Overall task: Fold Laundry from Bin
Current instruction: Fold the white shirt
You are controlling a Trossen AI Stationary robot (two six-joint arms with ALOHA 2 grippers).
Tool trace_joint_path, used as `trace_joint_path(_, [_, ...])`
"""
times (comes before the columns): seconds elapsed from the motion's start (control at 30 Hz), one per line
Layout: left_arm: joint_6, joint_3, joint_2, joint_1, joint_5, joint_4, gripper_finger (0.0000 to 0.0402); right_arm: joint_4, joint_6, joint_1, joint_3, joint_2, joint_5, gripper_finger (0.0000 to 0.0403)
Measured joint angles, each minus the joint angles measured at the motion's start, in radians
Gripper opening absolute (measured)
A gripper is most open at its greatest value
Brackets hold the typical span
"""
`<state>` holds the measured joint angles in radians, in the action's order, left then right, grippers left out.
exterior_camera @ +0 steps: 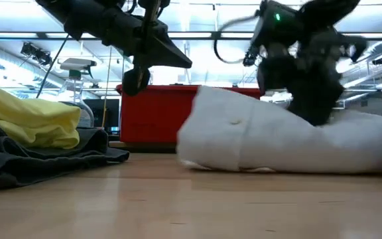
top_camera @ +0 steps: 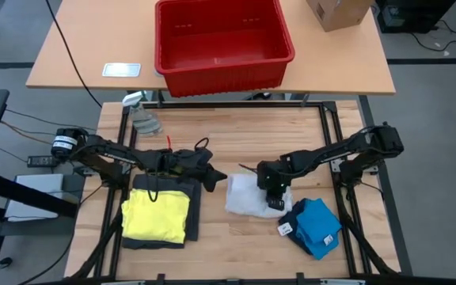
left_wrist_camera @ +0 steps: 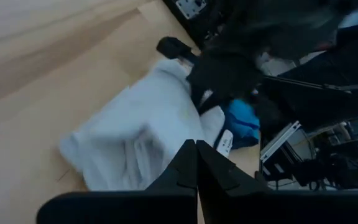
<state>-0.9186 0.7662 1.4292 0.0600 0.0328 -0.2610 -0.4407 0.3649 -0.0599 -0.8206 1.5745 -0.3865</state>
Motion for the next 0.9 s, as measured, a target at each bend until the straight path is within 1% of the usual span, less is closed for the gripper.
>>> trace_joint_path(0.13, [-0.007,0.000,0.000,0.029,0.043,-0.015,0.0002,-0.029,-0.029,0.035,-0.060,-0.052,0.001,0.0007])
trace_joint_path(0.23, [0.023,0.000,0.002,0.039,0.047,-0.067,0.0001,-0.076,-0.037,0.068,-0.082,-0.106,0.020,0.0007])
trace_joint_path(0.37, [0.133,0.000,0.013,0.041,0.048,-0.187,0.0001,-0.141,-0.040,0.102,-0.084,-0.178,0.065,0.0007])
trace_joint_path(0.47, [0.225,0.046,0.016,0.031,0.060,-0.182,0.0001,-0.203,-0.048,0.118,-0.084,-0.213,0.118,0.0007])
trace_joint_path(0.53, [0.288,0.081,0.033,0.016,0.064,-0.157,0.0001,-0.221,-0.051,0.128,-0.083,-0.224,0.131,0.0007])
trace_joint_path(0.7, [0.430,0.180,0.150,-0.005,0.067,-0.143,0.0013,-0.222,-0.033,0.134,-0.072,-0.222,0.127,0.0007])
trace_joint_path(0.8, [0.509,0.236,0.227,-0.005,0.061,-0.118,0.0038,-0.220,-0.017,0.124,-0.071,-0.215,0.131,0.0007])
trace_joint_path(0.9, [0.516,0.280,0.297,-0.007,0.047,-0.071,0.0070,-0.211,0.014,0.115,-0.071,-0.208,0.140,0.0007])
